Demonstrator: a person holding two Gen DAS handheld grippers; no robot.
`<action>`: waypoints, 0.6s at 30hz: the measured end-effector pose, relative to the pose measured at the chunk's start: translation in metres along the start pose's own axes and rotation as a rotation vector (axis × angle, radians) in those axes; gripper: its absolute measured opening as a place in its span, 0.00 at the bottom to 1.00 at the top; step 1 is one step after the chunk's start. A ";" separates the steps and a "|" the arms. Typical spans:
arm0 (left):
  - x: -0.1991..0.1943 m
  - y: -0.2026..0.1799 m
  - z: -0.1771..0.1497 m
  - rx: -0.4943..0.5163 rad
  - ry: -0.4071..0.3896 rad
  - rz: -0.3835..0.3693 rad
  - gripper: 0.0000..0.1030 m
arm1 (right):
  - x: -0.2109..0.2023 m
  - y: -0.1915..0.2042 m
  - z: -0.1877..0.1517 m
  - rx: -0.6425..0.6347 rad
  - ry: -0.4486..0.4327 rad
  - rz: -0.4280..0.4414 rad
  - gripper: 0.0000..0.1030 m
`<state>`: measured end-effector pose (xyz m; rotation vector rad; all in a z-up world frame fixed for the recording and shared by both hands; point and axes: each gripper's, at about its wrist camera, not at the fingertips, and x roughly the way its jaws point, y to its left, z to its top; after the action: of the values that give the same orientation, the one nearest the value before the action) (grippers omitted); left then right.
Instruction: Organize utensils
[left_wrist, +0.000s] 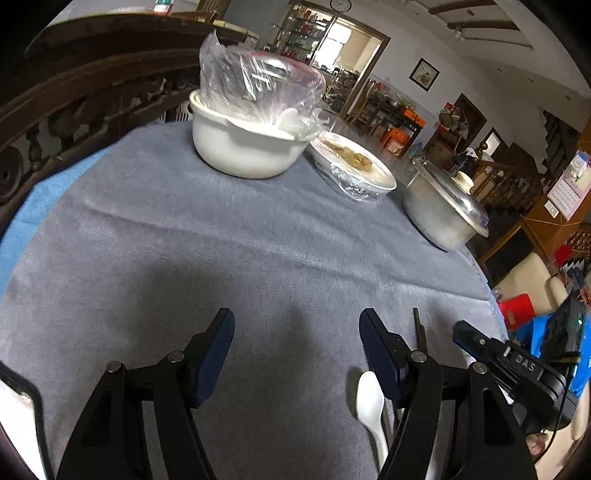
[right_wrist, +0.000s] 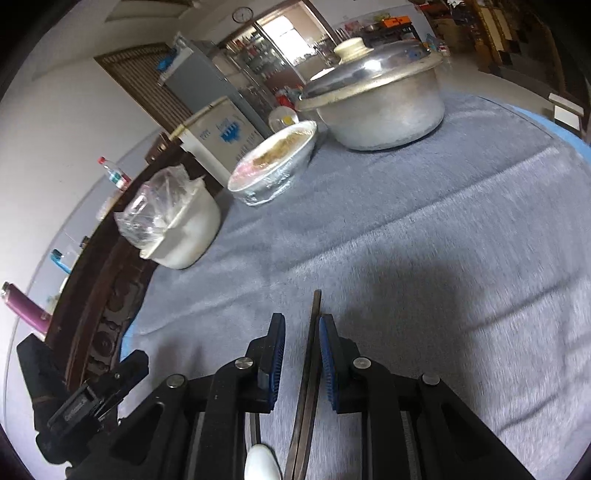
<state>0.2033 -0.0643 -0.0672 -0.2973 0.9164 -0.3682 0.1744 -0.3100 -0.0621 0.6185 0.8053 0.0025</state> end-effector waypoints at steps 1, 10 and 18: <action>0.003 0.000 0.000 -0.006 0.008 -0.005 0.69 | 0.008 0.002 0.005 -0.006 0.028 -0.024 0.20; 0.040 -0.016 0.008 -0.034 0.103 -0.040 0.68 | 0.042 0.003 0.018 0.014 0.129 -0.097 0.20; 0.057 -0.027 -0.005 0.019 0.151 -0.077 0.53 | 0.042 -0.013 0.020 0.042 0.147 -0.118 0.20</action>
<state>0.2263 -0.1132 -0.0997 -0.2913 1.0515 -0.4752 0.2143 -0.3212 -0.0861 0.6149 0.9853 -0.0783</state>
